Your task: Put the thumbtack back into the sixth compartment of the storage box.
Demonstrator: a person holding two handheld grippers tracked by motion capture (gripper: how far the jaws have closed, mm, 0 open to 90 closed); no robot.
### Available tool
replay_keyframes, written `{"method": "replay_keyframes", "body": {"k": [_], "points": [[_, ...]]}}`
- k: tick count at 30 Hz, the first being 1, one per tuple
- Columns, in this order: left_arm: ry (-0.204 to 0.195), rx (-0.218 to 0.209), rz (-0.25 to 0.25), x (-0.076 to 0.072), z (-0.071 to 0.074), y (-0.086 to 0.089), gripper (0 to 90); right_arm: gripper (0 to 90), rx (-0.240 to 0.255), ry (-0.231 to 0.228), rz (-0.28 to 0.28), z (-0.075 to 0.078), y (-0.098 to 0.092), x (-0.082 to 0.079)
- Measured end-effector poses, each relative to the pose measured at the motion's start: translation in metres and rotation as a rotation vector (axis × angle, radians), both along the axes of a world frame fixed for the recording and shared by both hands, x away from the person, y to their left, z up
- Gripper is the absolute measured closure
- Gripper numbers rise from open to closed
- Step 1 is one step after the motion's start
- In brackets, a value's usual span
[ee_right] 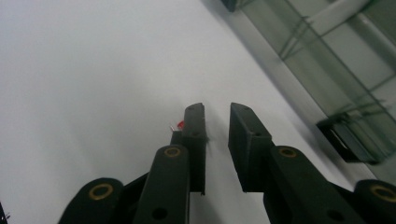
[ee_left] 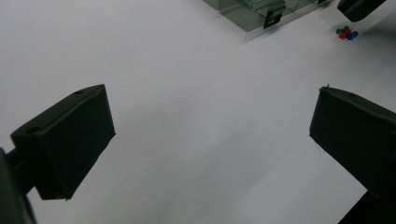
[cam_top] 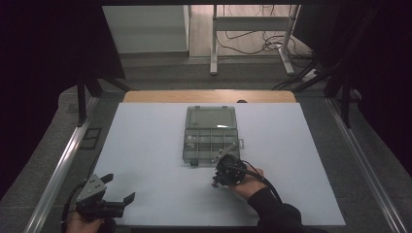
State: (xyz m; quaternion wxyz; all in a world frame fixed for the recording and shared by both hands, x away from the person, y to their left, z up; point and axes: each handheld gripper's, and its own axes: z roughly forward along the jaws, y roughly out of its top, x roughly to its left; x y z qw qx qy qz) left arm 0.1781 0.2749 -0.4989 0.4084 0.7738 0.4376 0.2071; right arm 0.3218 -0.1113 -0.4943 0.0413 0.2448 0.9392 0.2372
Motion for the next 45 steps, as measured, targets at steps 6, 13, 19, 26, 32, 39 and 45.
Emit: {"method": "replay_keyframes", "body": {"k": [6, 13, 19, 26, 32, 39, 45], "points": [[-0.001, 0.002, -0.002, 0.000, 0.000, 0.000, 0.4, 76.9, -0.017, 0.007, 0.018, -0.004, 0.006, 0.000], [-0.003, 0.005, -0.004, 0.000, 0.000, 0.000, 0.5, 78.9, -0.050, 0.011, 0.028, -0.009, 0.009, 0.002], [-0.004, 0.006, -0.006, 0.000, 0.000, -0.001, 0.5, 82.4, -0.067, 0.006, 0.027, -0.012, 0.011, 0.002], [-0.001, 0.010, -0.007, 0.000, 0.000, -0.001, 0.6, 82.5, -0.040, -0.001, 0.010, -0.009, 0.008, 0.003], [0.003, 0.009, -0.004, 0.000, 0.000, -0.001, 0.7, 82.1, 0.019, -0.002, -0.006, 0.001, 0.004, 0.005], [0.005, 0.010, -0.003, 0.000, 0.000, -0.001, 0.7, 82.0, 0.060, -0.013, -0.012, 0.010, 0.003, 0.008], [0.005, 0.010, -0.003, 0.001, 0.000, -0.001, 0.7, 81.9, 0.087, -0.024, -0.020, 0.016, 0.004, 0.013]]}}
